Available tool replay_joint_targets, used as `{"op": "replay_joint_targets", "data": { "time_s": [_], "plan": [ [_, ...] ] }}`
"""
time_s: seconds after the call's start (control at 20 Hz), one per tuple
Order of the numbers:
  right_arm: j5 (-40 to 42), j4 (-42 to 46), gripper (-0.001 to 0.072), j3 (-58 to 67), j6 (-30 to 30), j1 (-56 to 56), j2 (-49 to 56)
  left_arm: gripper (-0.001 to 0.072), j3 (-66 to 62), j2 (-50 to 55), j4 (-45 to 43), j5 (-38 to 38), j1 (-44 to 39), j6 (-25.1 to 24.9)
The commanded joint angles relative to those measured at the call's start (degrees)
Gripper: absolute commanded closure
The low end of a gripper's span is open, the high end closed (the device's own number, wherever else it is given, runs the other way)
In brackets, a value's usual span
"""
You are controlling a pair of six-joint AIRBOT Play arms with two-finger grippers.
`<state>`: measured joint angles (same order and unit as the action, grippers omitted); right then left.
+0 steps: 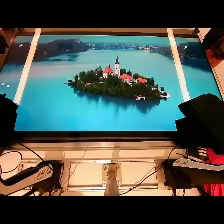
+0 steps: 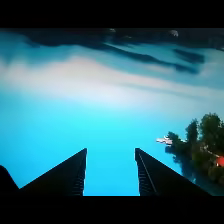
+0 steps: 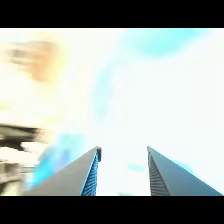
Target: Fold the clothes and pants, and hang the long-sleeved shirts on hangers.
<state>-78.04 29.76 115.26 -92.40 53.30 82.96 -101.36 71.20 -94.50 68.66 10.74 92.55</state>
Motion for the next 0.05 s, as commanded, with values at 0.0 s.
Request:
{"op": "replay_joint_targets", "data": {
  "time_s": [0.0],
  "plan": [
    [11.82,-22.1,0.0372,6.16,7.98,-4.87,-2.03,0.0352,0.0,-0.04,-0.02,-0.02,0.07,-0.02]
  ]
}}
